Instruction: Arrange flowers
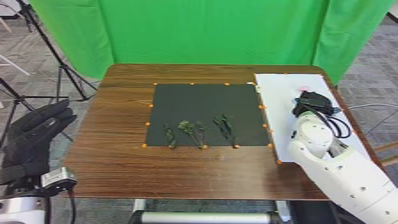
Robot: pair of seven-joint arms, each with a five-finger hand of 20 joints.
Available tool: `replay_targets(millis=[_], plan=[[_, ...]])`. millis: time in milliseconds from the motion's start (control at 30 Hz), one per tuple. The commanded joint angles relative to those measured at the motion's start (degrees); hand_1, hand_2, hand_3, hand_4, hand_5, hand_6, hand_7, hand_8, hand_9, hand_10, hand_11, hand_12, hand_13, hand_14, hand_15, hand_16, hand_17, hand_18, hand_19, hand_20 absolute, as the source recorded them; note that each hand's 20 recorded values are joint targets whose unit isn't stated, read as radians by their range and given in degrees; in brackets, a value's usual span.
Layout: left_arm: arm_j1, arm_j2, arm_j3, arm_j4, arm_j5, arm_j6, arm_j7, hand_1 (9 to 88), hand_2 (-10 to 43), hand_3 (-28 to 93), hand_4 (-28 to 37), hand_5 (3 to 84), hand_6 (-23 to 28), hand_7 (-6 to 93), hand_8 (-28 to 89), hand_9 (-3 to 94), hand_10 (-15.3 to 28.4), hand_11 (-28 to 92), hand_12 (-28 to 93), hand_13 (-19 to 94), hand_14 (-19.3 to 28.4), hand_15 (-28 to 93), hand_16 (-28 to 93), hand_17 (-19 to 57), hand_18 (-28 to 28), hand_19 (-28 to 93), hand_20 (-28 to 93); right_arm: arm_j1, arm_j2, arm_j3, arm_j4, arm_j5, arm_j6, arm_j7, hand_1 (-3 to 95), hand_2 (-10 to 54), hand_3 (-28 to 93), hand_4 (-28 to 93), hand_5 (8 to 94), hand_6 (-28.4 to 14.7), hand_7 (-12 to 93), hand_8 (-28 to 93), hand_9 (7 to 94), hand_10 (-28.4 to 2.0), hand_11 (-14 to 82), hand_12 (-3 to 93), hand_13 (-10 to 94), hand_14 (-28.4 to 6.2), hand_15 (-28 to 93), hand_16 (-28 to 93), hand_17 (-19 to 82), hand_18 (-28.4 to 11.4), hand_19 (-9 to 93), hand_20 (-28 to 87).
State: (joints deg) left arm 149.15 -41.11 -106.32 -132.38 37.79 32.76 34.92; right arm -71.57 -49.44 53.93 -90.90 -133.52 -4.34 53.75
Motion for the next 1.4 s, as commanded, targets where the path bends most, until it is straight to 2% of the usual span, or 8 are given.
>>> replay_targets(millis=[33,267,433,633,767,1100,1200,1400], plan=[[0.8,0.15,0.23,0.23,-0.32,0.55,0.38,29.5,2.9,82,-15.4,42.0,11.8,23.4,-13,32.5,19.3,44,10,20,23.9,65,-17,-11.8,20.3,55,8,0.9,2.0,-1.1,-1.3,-2.6,4.7,-0.8,56.1,-9.4,74,-28,81.7,-1.4,25,4,87.7,-8.2,25.8,34.4,84,-5.0,81,21,41,-18.0,93,-7],[0.4,-0.8,0.28,0.45,0.13,0.25,0.0,29.5,3.0,82,-15.4,42.0,11.8,23.4,-13,32.4,19.3,44,10,20,23.9,65,-17,-11.8,20.3,55,8,1.5,3.8,-2.9,-5.6,-4.7,9.7,-4.3,55.8,-9.5,74,-28,82.1,-1.3,25,4,88.1,-8.1,25.8,34.8,84,-4.9,81,21,41,-18.0,93,-6],[1.4,-1.62,-0.86,0.62,-0.01,0.45,0.01,29.5,2.8,82,-15.6,41.9,11.7,23.5,-13,32.4,19.3,44,10,19,23.9,65,-17,-11.9,20.3,55,8,2.6,3.1,-4.4,-9.1,-4.7,11.2,-9.1,55.6,-9.5,75,-28,82.3,-1.2,25,4,88.3,-8.0,25.9,35.1,84,-4.8,80,21,41,-17.8,93,-6],[3.9,-1.8,-3.03,0.83,-1.9,1.36,1.41,28.7,2.6,80,-16.8,41.7,11.7,23.5,-13,32.2,19.2,44,10,20,24.0,65,-17,-11.8,20.3,55,8,5.9,0.4,-9.1,-12.0,-5.3,11.8,-16.2,55.1,-9.5,75,-28,82.3,-1.0,25,4,88.4,-7.6,25.8,35.3,84,-4.5,80,22,40,-17.5,93,-6],[5.1,-2.13,-4.05,0.74,-2.05,1.98,1.45,28.4,2.8,80,-17.9,41.6,11.7,23.3,-13,32.1,19.2,44,10,20,24.0,65,-17,-11.9,20.3,55,8,7.6,-2.6,-11.8,-13.2,-5.6,10.8,-21.0,54.8,-9.5,75,-28,82.2,-1.0,25,4,88.3,-7.7,25.9,35.4,84,-4.2,80,22,40,-17.3,93,-6],[4.5,-1.9,-3.66,0.88,-2.8,3.13,1.6,27.7,2.9,80,-19.0,41.6,11.6,23.2,-13,32.1,19.2,44,10,19,24.0,65,-16,-11.9,20.8,55,9,9.4,-11.0,-18.9,-12.4,-9.0,10.3,-28.7,54.2,-9.5,76,-28,82.1,-0.5,26,4,88.2,-7.5,26.3,35.3,84,-4.1,80,22,39,-17.0,93,-7],[4.9,-1.2,-3.81,0.83,-3.71,3.63,2.32,27.6,3.0,80,-19.2,41.6,11.6,23.2,-12,32.1,19.2,44,10,19,24.0,65,-16,-11.9,20.8,55,9,8.1,-13.7,-19.0,-12.2,-11.0,9.0,-31.2,54.0,-9.5,76,-28,82.0,-0.4,26,4,88.3,-7.5,26.4,35.2,84,-4.2,80,22,39,-17.0,93,-7],[3.2,-1.19,-2.96,1.3,-3.22,3.28,1.87,27.5,3.0,80,-19.0,41.6,11.7,23.2,-12,32.0,19.2,44,10,20,24.2,65,-16,-11.9,20.8,55,9,7.4,-17.2,-21.6,-11.2,-15.0,8.8,-34.3,53.9,-9.5,76,-28,82.1,-0.5,26,4,88.3,-7.5,26.6,35.2,84,-4.2,80,22,39,-17.1,93,-7]])
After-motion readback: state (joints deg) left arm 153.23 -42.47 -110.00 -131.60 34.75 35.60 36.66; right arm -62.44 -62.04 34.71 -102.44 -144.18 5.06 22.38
